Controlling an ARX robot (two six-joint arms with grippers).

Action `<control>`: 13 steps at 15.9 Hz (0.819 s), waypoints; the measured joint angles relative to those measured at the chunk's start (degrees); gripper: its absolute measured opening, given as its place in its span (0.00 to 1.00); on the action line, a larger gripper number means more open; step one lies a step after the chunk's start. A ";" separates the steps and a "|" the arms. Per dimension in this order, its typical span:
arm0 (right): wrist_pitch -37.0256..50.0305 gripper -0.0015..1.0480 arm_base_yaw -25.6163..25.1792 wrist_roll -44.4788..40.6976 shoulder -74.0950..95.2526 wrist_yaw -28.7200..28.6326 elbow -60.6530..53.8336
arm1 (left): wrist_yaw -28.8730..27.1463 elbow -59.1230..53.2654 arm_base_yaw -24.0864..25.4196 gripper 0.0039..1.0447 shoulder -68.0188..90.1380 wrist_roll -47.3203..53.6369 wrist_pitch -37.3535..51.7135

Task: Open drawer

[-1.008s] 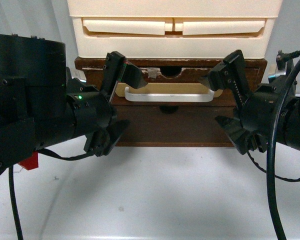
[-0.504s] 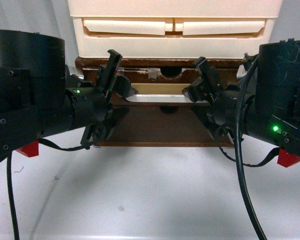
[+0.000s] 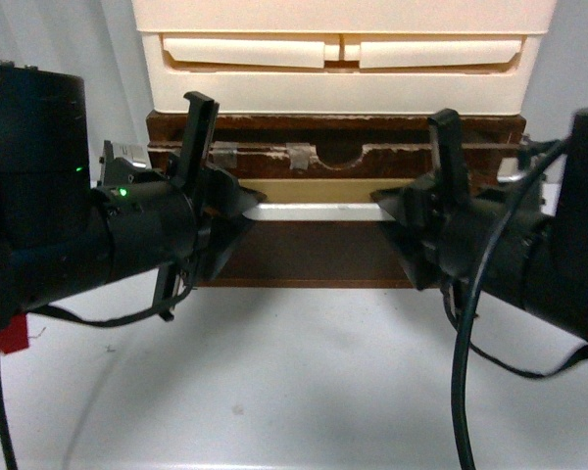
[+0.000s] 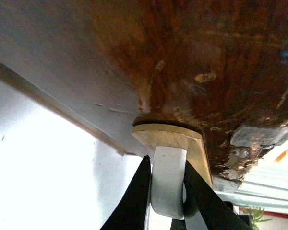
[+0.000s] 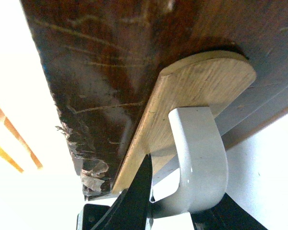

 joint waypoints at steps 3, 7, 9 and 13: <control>6.32 0.15 2.40 2.89 -5.97 1.38 -11.37 | 0.09 -10.19 -2.01 0.13 -7.96 -0.92 2.01; 8.96 0.31 5.51 -0.90 -12.28 1.29 -21.42 | -1.68 -17.81 -3.72 0.18 -14.14 -1.64 3.15; -0.59 0.65 5.68 -8.81 -19.76 3.37 -24.00 | -1.11 -18.03 -3.32 0.54 -18.99 1.57 -1.31; -9.92 0.94 3.78 -18.88 -35.54 6.49 -27.06 | -14.29 -20.09 -3.26 0.76 -30.88 23.63 -4.33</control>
